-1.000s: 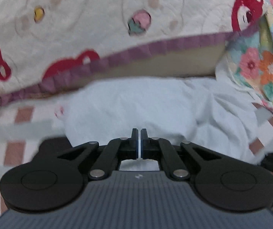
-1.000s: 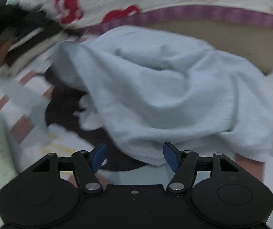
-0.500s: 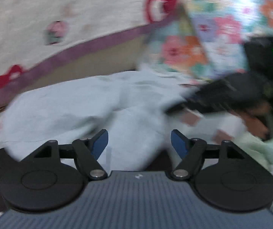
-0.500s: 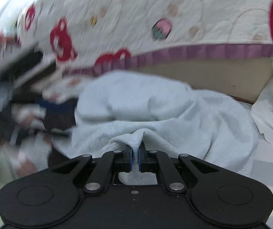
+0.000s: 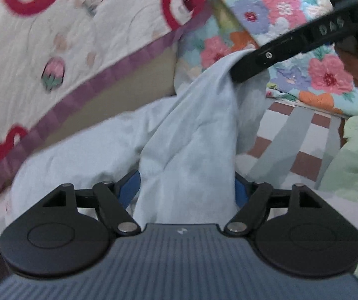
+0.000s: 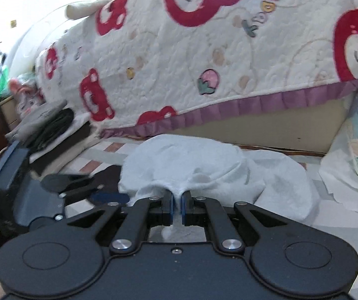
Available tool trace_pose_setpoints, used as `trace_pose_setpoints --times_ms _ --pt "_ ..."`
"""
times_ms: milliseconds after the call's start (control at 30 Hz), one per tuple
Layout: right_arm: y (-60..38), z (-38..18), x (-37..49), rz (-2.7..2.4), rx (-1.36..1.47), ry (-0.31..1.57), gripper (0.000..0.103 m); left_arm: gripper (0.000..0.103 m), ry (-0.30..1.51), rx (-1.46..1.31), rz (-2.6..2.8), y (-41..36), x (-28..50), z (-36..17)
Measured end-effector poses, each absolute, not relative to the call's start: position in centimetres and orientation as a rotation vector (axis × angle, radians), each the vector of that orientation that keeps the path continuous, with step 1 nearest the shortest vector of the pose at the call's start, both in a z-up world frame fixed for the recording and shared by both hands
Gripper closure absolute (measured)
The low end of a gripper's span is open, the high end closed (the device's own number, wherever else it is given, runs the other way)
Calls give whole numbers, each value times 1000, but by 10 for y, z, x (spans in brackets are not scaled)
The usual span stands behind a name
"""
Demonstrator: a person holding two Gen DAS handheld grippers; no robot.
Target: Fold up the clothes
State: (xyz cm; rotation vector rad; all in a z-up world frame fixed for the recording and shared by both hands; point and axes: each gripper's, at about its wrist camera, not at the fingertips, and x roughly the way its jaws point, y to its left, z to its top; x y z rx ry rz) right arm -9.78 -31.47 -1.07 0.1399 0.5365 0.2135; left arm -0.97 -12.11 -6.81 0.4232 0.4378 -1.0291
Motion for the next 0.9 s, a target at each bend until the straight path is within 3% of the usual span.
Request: trace_pose_setpoints --times_ms 67,100,167,300,400,467,900 --pt "-312 -8 -104 267 128 528 96 34 415 428 -999 -123 -9 -63" --pt "-310 -7 -108 293 114 538 96 59 403 430 -984 -124 -9 -60" --pt "-309 -8 -110 294 71 564 96 100 380 435 -954 -126 -9 -55" --pt "-316 -14 -109 240 56 595 92 100 335 444 -894 -129 -8 -45" --pt "-322 -18 -109 176 68 619 70 100 295 366 -821 -112 3 -23" --pt "-323 -26 -115 142 39 635 45 100 268 299 -767 -97 12 -6" --pt "-359 -119 -75 -124 52 839 43 100 353 110 -507 -16 62 -20"
